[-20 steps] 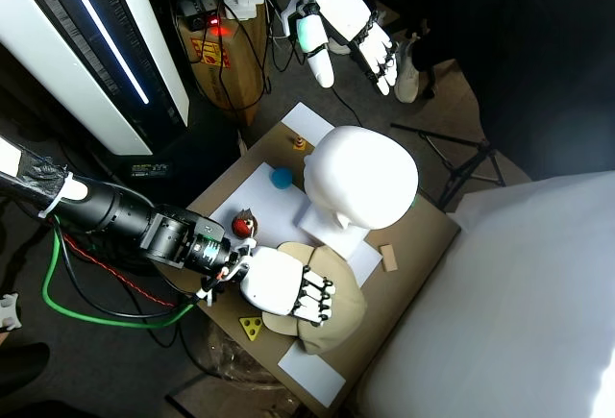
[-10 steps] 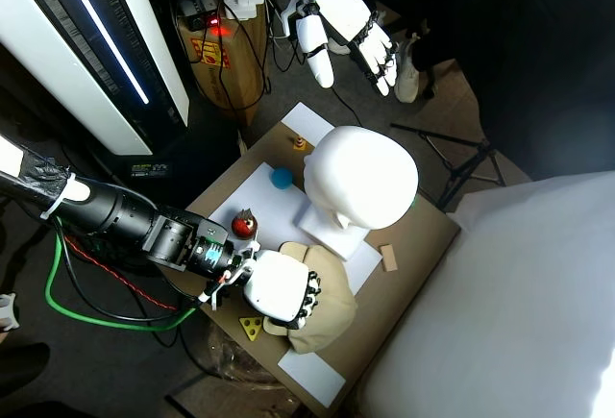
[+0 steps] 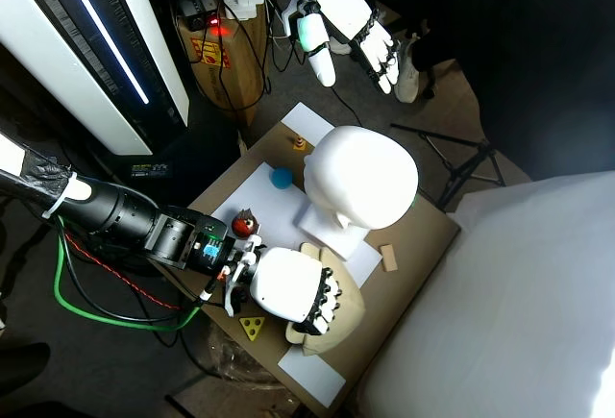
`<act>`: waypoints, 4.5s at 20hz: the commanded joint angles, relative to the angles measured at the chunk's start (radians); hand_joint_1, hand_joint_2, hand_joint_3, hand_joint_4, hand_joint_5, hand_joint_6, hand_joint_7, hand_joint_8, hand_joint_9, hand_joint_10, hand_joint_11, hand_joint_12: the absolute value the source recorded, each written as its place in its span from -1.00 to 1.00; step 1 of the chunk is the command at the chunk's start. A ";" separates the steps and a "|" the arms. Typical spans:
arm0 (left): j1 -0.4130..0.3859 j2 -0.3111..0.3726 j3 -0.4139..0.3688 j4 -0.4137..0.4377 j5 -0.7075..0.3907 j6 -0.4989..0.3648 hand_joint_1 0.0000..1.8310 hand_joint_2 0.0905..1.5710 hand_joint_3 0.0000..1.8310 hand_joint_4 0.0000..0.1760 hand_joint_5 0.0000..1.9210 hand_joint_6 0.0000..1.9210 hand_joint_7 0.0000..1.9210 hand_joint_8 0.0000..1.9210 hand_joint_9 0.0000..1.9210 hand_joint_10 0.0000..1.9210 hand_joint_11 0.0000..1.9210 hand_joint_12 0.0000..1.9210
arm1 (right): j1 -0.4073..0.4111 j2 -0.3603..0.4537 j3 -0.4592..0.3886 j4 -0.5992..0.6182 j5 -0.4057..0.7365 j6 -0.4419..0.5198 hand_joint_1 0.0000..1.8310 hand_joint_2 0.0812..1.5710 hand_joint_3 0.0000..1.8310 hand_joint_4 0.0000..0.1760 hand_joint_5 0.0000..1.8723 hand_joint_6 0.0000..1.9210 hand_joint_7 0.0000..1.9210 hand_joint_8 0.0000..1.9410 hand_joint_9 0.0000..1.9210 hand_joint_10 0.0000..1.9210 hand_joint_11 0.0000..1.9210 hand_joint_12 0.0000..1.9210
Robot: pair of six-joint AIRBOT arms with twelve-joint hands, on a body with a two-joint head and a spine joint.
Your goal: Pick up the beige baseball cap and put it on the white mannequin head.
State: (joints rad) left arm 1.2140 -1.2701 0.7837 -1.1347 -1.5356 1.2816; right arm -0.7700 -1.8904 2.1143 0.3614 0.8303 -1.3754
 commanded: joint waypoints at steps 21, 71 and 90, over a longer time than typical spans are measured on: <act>0.020 -0.004 -0.008 0.043 -0.140 -0.039 -1.00 0.42 -1.00 -0.20 -0.82 -1.00 -0.87 -1.00 -0.86 -1.00 -1.00 -0.52 | 0.176 0.162 -0.335 -0.054 0.391 -0.147 0.49 0.44 -1.00 -1.00 -0.09 0.03 -0.08 0.11 -0.07 0.46 -0.06 0.45; 0.135 -0.041 0.021 0.036 -0.157 -0.189 -1.00 0.42 -1.00 -0.21 -0.83 -1.00 -0.85 -1.00 -0.85 -1.00 -1.00 -0.45 | 0.029 0.274 -1.047 0.062 0.298 -0.531 0.50 0.43 -1.00 -1.00 -0.09 0.03 -0.03 0.05 -0.07 0.46 -0.06 0.47; 0.075 -0.061 0.046 0.105 -0.101 -0.173 -1.00 0.42 -1.00 -0.22 -0.80 -1.00 -0.85 -1.00 -0.86 -1.00 -1.00 -0.51 | -0.008 0.279 -1.023 0.228 0.255 -0.518 0.49 0.44 -1.00 -1.00 -0.11 0.04 -0.04 0.07 -0.08 0.49 -0.07 0.50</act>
State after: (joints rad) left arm 1.2930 -1.3308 0.8268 -1.0847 -1.5463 1.1122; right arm -0.7696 -1.6161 1.0801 0.5354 1.0798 -1.8790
